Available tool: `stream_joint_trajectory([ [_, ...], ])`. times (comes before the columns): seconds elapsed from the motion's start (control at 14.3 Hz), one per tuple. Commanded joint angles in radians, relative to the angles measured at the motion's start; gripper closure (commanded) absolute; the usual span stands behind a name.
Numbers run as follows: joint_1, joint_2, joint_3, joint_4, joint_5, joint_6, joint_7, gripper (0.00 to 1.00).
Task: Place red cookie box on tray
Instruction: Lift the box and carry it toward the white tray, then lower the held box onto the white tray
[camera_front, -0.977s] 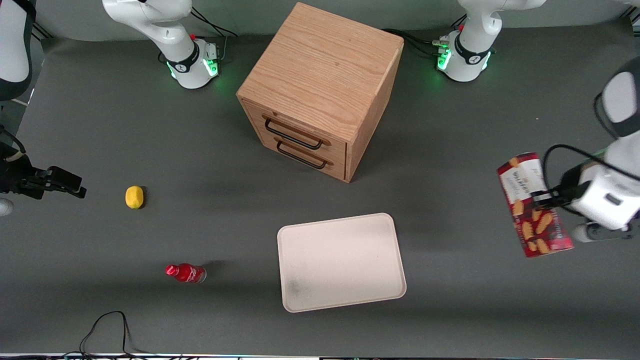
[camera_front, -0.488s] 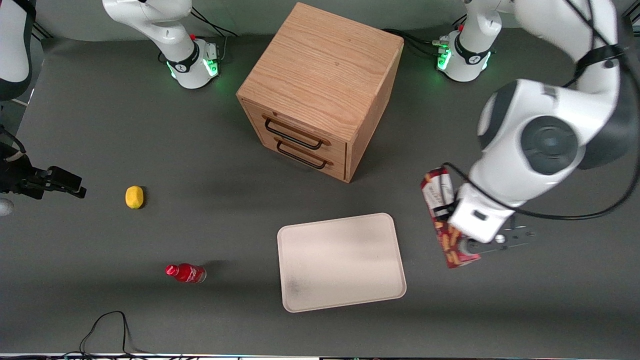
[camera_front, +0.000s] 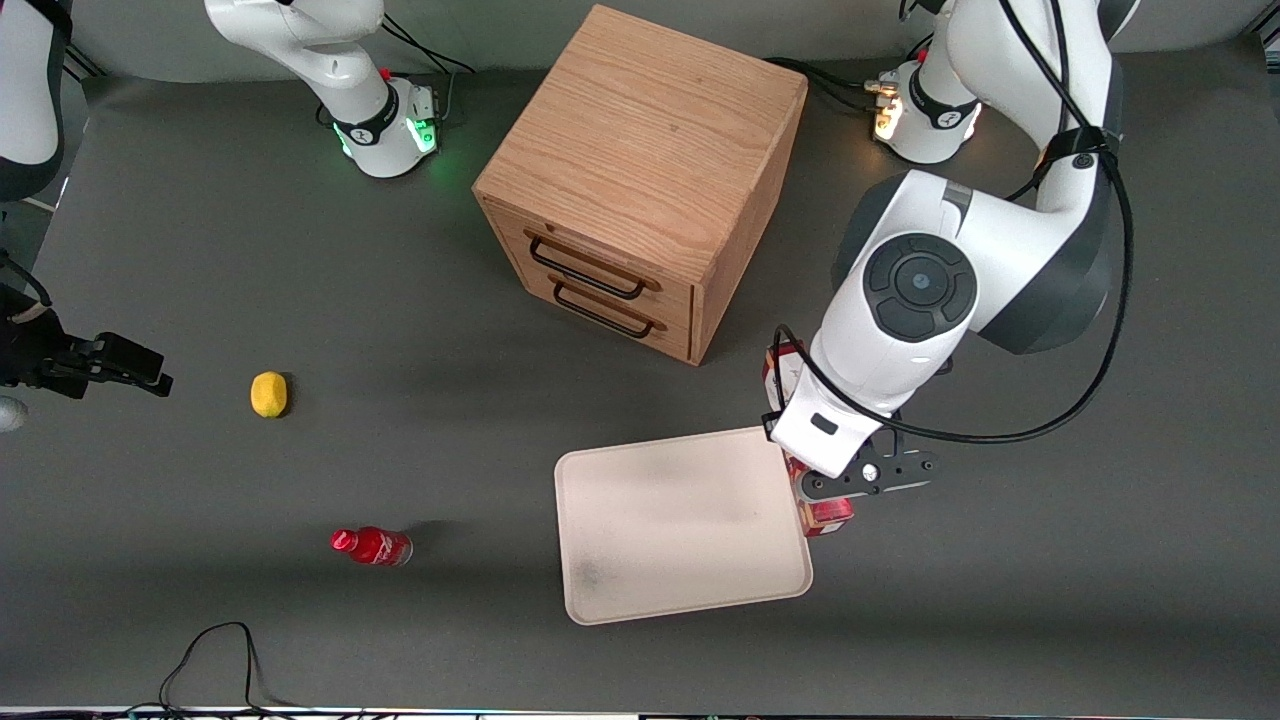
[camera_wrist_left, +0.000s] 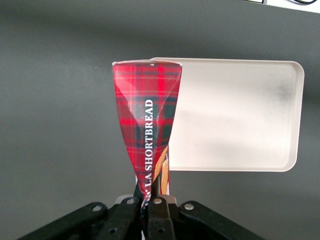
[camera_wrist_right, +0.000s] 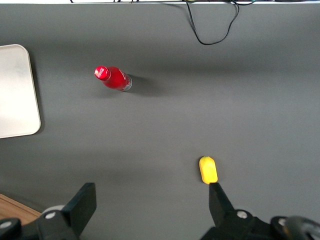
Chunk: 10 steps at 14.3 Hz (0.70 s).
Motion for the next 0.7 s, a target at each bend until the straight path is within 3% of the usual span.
stream_joint_trajectory([
  [0.0,0.003,0.038,0.01,0.05,0.014,0.055,-0.016,1.0],
  [0.63,0.018,0.213,0.014,0.022,0.014,0.247,-0.01,1.0],
])
